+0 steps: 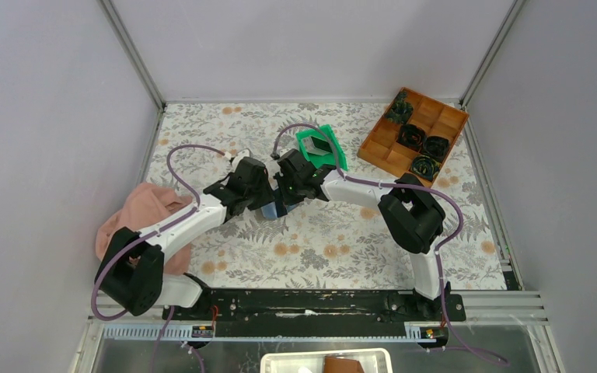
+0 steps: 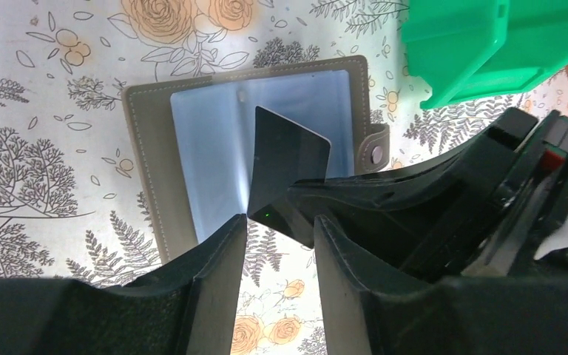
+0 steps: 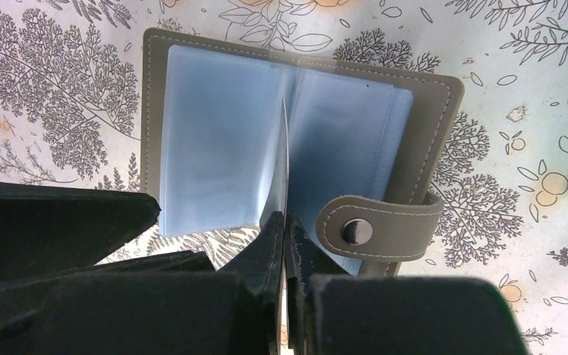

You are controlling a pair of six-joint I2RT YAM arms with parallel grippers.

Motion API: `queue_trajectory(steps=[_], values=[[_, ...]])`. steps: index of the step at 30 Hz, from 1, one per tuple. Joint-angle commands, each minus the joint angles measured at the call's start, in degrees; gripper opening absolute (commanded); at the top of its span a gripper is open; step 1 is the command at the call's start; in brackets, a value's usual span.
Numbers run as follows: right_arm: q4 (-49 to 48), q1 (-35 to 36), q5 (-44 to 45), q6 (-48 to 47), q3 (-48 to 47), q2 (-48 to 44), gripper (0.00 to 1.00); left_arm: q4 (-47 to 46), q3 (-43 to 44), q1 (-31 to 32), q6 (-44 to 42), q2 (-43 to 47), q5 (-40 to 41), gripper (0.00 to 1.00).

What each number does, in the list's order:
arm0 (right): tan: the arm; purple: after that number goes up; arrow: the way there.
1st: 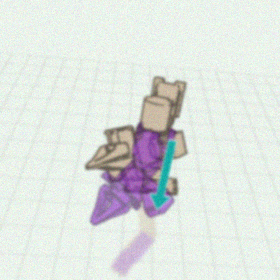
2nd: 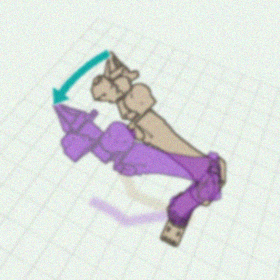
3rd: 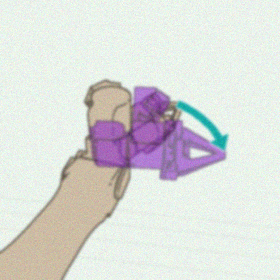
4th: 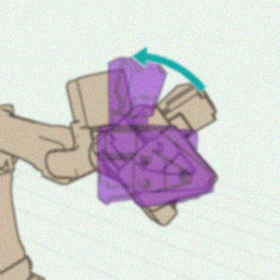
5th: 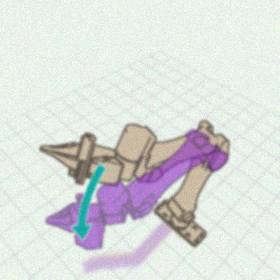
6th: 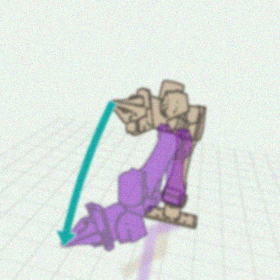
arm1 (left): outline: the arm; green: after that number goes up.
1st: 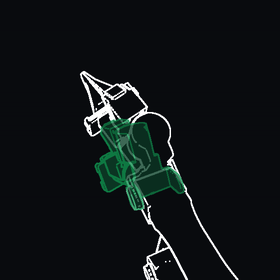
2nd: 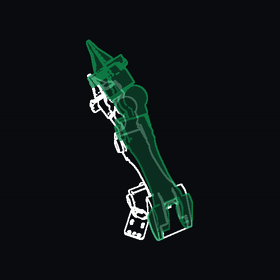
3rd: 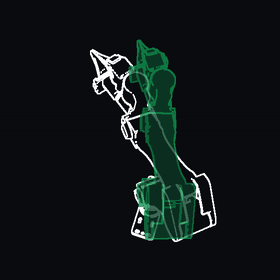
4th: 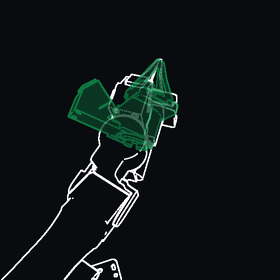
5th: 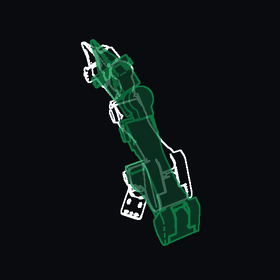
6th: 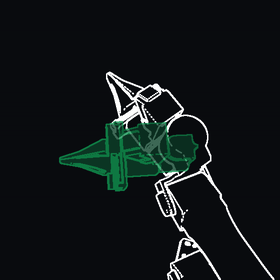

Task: Put the credit cards into the card holder
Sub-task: Open the card holder at the center of the board.

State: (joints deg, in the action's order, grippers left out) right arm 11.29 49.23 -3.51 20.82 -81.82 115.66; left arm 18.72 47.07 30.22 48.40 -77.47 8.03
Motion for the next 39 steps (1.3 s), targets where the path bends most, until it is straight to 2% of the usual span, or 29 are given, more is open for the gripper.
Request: queue_trajectory(steps=[1, 22, 39], values=[[2.5, 0.4, 2.1, -0.4, -1.1, 1.9, 0.00, -5.1, -0.6, -0.3, 0.3, -0.8, 0.8, 0.45], [3.6, -1.0, 0.3, 0.2, -2.6, 1.6, 0.00, -6.2, -8.8, -2.0, 2.4, -3.6, 4.2, 0.38], [7.6, -6.5, -11.6, 1.3, -10.8, 6.4, 0.00, -6.2, -8.3, -3.1, 2.1, -7.8, 5.1, 0.36]])
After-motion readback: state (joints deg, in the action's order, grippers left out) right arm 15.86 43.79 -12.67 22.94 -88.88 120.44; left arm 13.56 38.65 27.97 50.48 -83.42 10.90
